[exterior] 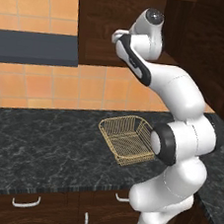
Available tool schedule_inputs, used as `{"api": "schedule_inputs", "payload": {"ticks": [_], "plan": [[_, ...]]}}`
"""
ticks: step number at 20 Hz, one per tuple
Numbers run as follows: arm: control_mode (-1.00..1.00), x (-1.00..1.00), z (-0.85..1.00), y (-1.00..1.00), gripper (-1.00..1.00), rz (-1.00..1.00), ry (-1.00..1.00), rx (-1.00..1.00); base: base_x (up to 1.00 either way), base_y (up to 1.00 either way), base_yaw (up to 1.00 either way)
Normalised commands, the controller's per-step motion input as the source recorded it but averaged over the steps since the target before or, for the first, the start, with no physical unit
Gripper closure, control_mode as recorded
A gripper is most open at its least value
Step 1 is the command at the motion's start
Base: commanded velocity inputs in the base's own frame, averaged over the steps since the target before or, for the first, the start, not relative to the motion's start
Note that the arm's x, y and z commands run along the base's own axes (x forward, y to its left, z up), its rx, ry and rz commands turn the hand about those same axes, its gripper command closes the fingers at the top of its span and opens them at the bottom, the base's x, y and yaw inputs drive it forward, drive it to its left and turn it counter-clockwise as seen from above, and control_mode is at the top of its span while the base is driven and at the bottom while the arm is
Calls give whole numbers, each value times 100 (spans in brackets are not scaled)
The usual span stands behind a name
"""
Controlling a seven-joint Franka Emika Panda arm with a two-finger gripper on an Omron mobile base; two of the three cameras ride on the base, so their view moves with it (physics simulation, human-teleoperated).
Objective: Open the cabinet, pick up the bread from the cabinet and place it in the basket. Then move the basket to the dining counter.
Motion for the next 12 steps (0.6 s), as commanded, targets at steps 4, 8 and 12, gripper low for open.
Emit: {"api": "schedule_inputs", "payload": {"ticks": [4,8,12], "plan": [[-100,16,-25,4,100,-3,0,0,0,0,0],[-100,3,-9,0,100,0,-1,0,0,0,0],[-100,-22,-6,0,100,0,-13,0,0,0,0]]}}
